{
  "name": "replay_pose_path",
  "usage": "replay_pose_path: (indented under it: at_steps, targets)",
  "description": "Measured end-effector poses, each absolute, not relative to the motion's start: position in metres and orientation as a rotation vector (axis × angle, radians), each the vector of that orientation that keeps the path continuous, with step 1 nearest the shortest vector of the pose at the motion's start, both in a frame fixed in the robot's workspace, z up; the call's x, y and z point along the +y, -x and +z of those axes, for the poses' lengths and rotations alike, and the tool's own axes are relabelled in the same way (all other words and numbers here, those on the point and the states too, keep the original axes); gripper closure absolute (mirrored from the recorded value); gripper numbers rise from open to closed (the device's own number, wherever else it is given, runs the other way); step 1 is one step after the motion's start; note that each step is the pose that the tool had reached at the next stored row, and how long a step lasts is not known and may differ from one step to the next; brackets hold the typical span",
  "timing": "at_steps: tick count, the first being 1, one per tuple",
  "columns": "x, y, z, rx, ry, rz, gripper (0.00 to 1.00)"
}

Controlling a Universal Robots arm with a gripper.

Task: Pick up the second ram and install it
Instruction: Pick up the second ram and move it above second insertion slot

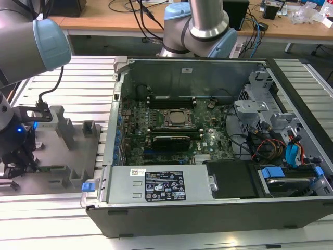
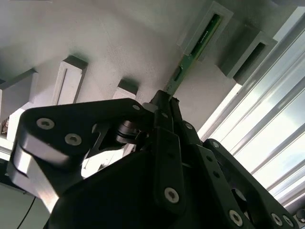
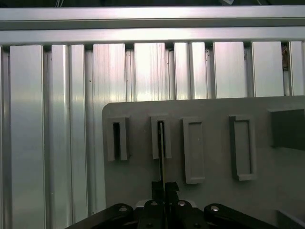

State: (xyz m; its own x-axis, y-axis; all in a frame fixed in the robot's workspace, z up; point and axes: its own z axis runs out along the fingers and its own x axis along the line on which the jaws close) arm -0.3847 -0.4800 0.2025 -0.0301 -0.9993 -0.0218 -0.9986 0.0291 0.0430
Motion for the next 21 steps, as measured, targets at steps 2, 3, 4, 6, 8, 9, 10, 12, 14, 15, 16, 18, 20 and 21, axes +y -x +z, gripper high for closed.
replay_pose_path:
  at_steps: [2, 3, 4, 6, 8, 9, 10, 12, 14, 15, 16, 18, 20, 21]
  targets:
    - [-0.48, 0.3847, 0.2025, -2.243, -2.178, -0.072, 0.87]
    - [-0.48, 0.3847, 0.2025, -2.243, -2.178, -0.072, 0.87]
    - [-0.48, 0.3847, 0.2025, -2.243, -2.178, -0.072, 0.87]
    - [-0.48, 0.3847, 0.2025, -2.243, -2.178, -0.072, 0.87]
    - [-0.48, 0.3847, 0.2025, -2.243, -2.178, -0.072, 0.87]
    - [-0.48, 0.3847, 0.2025, -2.243, -2.178, -0.072, 0.87]
    - [-0.48, 0.3847, 0.2025, -2.243, -2.178, -0.072, 0.87]
    - [-0.48, 0.3847, 0.2025, -2.243, -2.178, -0.072, 0.87]
    - [-0.48, 0.3847, 0.2025, -2.243, -2.178, -0.072, 0.87]
    - [-0.48, 0.3847, 0.2025, -2.243, -2.178, -0.072, 0.87]
    - [-0.48, 0.3847, 0.2025, -2.243, -2.178, -0.072, 0.87]
    - [-0.4799, 0.3846, 0.203, -2.243, -2.179, -0.072, 0.87]
    - [-0.48, 0.3847, 0.2055, -2.243, -2.178, -0.072, 0.87]
    - [-0.48, 0.3847, 0.2068, -2.243, -2.178, -0.072, 0.87]
